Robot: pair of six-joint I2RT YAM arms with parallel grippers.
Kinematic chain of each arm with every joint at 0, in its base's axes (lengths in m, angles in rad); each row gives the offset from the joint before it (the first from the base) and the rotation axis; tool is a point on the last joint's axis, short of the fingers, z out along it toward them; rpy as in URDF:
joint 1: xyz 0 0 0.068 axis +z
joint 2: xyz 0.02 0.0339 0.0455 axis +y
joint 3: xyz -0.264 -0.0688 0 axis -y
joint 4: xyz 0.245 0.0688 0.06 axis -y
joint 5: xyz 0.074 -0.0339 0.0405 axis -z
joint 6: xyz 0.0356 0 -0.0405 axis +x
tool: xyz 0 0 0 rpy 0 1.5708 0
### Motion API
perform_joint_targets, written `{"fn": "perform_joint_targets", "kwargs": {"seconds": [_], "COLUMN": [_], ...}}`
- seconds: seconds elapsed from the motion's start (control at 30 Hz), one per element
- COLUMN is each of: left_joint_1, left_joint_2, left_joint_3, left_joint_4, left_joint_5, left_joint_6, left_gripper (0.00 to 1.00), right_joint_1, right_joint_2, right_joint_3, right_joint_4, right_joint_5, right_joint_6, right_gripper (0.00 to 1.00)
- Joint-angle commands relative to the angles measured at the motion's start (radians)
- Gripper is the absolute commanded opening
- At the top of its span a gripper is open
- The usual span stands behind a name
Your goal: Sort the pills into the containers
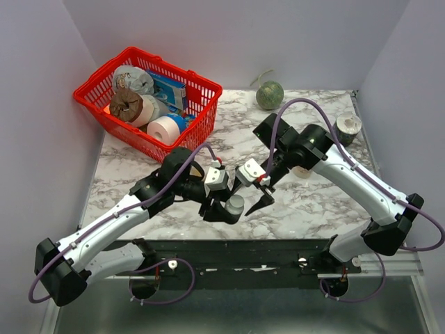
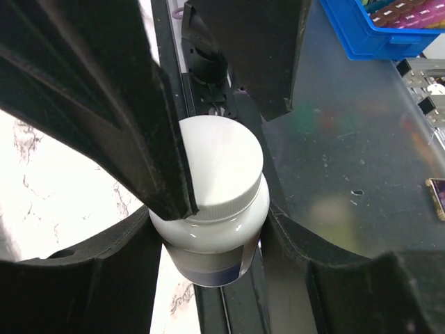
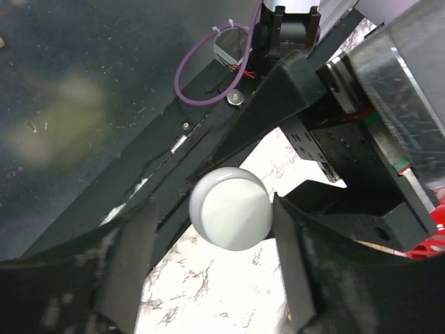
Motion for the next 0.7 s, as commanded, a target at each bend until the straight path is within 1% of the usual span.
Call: {"fn": "perform_joint_targets", "kwargs": {"seconds": [0.0, 0.07, 0.1, 0.17, 0.2, 0.3, 0.33, 0.37, 0.4, 0.43, 0.47, 0.53, 0.57, 0.6, 0.67], "left_joint_1": [0.008, 0.008, 0.008, 0.011, 0.012, 0.015, 0.015, 0.015, 0.014, 0.014, 0.012, 0.006, 0.005, 0.002, -0.009], "left_joint_2": [-0.016, -0.039, -0.048, -0.082, -0.096, -0.154, -0.172, -0.207, -0.223, -0.238, -0.263, -0.28, -0.281, -0.274, -0.242], "left_joint_3": [0.026, 0.015, 0.009, -0.017, -0.028, -0.071, -0.088, -0.097, -0.1, -0.108, -0.117, -0.149, -0.155, -0.158, -0.154], "left_joint_4": [0.039, 0.055, 0.076, 0.111, 0.159, 0.237, 0.243, 0.272, 0.285, 0.291, 0.303, 0.369, 0.392, 0.412, 0.421], "left_joint_5": [-0.026, -0.065, -0.097, -0.135, -0.152, -0.288, -0.403, -0.475, -0.549, -0.63, -0.772, -0.902, -0.957, -0.985, -0.976], "left_joint_6": [0.015, 0.003, -0.003, -0.04, -0.06, -0.1, -0.13, -0.14, -0.137, -0.143, -0.141, -0.143, -0.138, -0.134, -0.121], "left_gripper": [0.0, 0.0, 0.0, 0.0, 0.0, 0.0, 0.0, 0.0, 0.0, 0.0, 0.0, 0.0, 0.0, 0.0, 0.0], "right_joint_1": [0.015, 0.017, 0.015, 0.015, 0.017, 0.015, 0.015, 0.015, 0.015, 0.011, -0.005, -0.034, -0.075, -0.098, -0.141], "right_joint_2": [0.018, 0.013, 0.005, -0.022, -0.033, -0.07, -0.077, -0.093, -0.1, -0.108, -0.116, -0.113, -0.107, -0.096, -0.088], "right_joint_3": [-0.022, -0.035, -0.057, -0.088, -0.12, -0.17, -0.211, -0.235, -0.268, -0.295, -0.352, -0.387, -0.409, -0.414, -0.424], "right_joint_4": [-0.021, 0.019, 0.041, 0.102, 0.132, 0.241, 0.272, 0.357, 0.402, 0.456, 0.549, 0.617, 0.672, 0.686, 0.743], "right_joint_5": [-0.001, 0.017, 0.026, 0.058, 0.074, 0.144, 0.184, 0.212, 0.244, 0.329, 0.367, 0.465, 0.47, 0.444, 0.386], "right_joint_6": [0.08, 0.136, 0.161, 0.224, 0.259, 0.411, 0.46, 0.592, 0.664, 0.746, 0.884, 1.004, 1.119, 1.155, 1.25], "right_gripper": [0.62, 0.57, 0.52, 0.47, 0.42, 0.33, 0.31, 0.29, 0.24, 0.24, 0.21, 0.16, 0.15, 0.12, 0.11]}}
